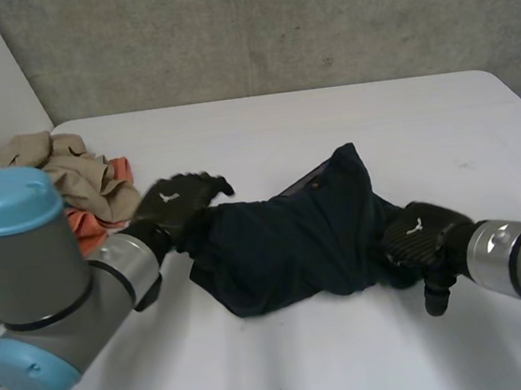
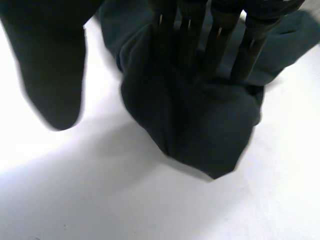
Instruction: Fold the laundry.
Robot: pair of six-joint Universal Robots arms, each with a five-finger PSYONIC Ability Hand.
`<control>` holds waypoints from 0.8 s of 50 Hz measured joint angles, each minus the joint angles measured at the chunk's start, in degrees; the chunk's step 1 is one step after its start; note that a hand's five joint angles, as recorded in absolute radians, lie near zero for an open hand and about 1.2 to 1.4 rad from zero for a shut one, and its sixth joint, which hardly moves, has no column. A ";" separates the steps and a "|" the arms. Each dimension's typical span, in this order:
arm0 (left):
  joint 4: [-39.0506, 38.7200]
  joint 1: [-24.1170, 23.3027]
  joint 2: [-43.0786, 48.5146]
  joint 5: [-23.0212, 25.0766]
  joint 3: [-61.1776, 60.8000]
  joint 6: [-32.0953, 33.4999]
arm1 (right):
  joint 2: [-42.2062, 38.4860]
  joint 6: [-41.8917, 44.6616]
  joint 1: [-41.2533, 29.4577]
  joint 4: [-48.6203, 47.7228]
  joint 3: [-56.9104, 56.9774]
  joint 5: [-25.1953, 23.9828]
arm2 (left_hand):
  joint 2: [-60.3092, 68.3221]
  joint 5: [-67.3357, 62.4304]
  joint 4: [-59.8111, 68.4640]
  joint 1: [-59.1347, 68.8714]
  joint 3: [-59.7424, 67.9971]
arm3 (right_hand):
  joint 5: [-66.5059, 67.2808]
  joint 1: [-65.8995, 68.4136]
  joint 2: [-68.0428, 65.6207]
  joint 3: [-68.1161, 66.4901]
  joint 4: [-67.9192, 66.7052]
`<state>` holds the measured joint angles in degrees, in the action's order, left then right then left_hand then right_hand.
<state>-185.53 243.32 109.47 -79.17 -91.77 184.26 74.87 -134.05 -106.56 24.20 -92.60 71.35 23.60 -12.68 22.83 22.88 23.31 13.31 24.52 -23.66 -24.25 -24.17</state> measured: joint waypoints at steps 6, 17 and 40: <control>-0.09 1.89 -5.16 -1.65 -2.56 -0.13 | 4.82 -1.09 1.77 2.15 2.59 -0.91 | -5.53 5.36 -5.00 -3.73 -5.22 | -7.58 -5.03 5.88 7.48 7.00; 0.93 5.39 -8.60 -4.33 -6.67 -3.12 | 3.94 -0.13 1.74 0.43 11.88 -3.54 | -6.45 6.45 -6.00 -5.21 -6.24 | -7.59 -5.26 5.88 7.48 7.00; 6.79 12.76 -11.46 -4.30 -14.25 -13.50 | -28.42 3.73 -12.69 -12.42 42.34 -17.39 | -6.82 6.72 -6.47 -5.39 -6.43 | -7.59 -5.26 5.88 7.48 7.01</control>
<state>-178.74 256.08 98.01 -83.48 -106.02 170.76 46.45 -130.32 -119.25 11.79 -50.25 53.96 16.78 -5.95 16.36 17.49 16.89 5.72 19.26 -17.78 -16.77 -17.16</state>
